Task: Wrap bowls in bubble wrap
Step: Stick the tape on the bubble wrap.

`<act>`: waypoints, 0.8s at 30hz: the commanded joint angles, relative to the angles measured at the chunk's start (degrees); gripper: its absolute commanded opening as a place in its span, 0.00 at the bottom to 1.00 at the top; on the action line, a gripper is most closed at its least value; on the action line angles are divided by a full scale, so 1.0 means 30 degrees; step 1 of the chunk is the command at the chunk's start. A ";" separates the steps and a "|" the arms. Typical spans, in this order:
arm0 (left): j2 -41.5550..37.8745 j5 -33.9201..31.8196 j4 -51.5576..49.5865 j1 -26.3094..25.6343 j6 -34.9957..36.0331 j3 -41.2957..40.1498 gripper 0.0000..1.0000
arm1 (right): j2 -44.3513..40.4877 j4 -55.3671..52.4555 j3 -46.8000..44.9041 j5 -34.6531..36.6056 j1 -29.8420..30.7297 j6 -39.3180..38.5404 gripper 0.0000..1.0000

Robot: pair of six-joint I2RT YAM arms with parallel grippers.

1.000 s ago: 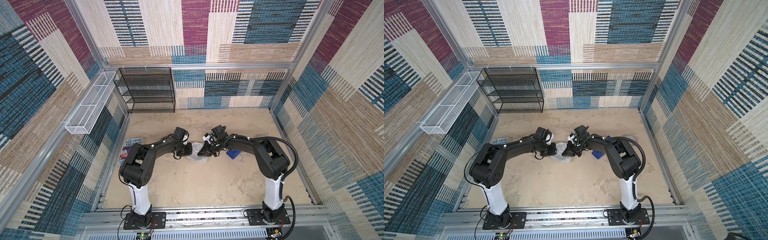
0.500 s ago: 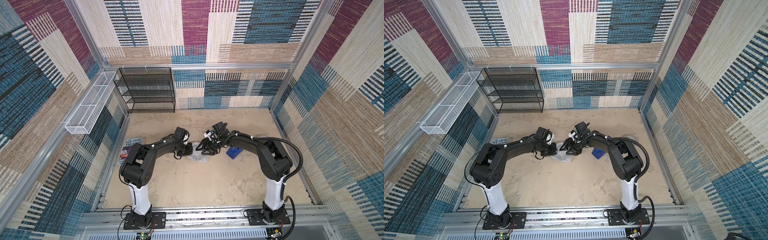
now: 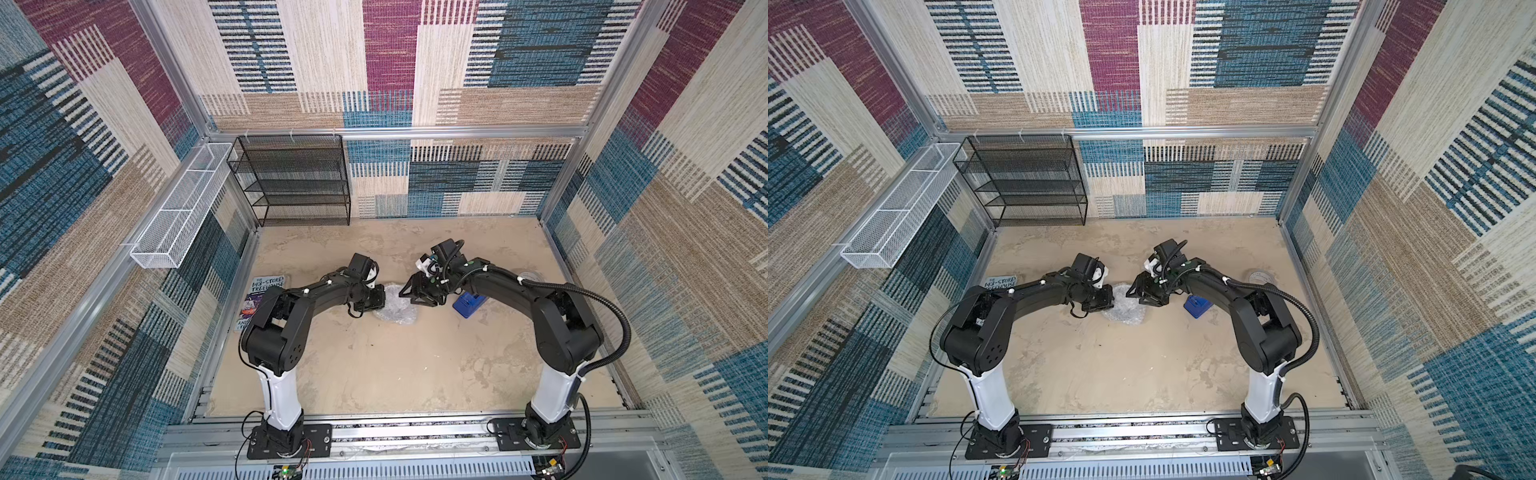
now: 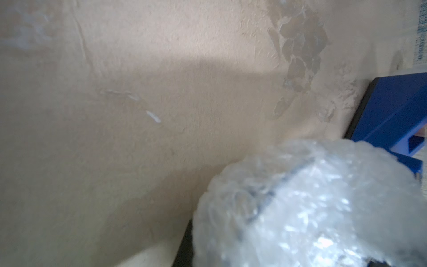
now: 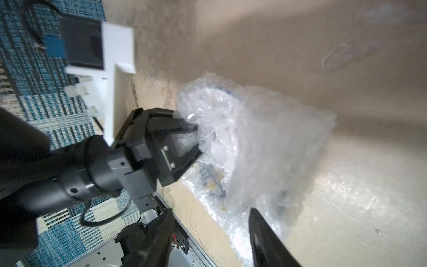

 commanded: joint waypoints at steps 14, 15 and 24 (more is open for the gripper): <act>0.0122 -0.0063 -0.0100 0.0015 0.0519 0.0418 0.00 | 0.3899 0.2921 0.1833 -0.2683 0.0794 -0.0684 0.09; 0.0139 -0.0064 -0.0119 0.0013 0.0533 0.0414 0.00 | 0.4353 0.2678 0.1969 -0.2562 0.0794 -0.0753 0.09; 0.0310 0.0040 0.0020 0.0004 0.0490 0.0304 0.00 | 0.6485 0.1494 0.2399 -0.0946 0.0794 -0.0906 0.06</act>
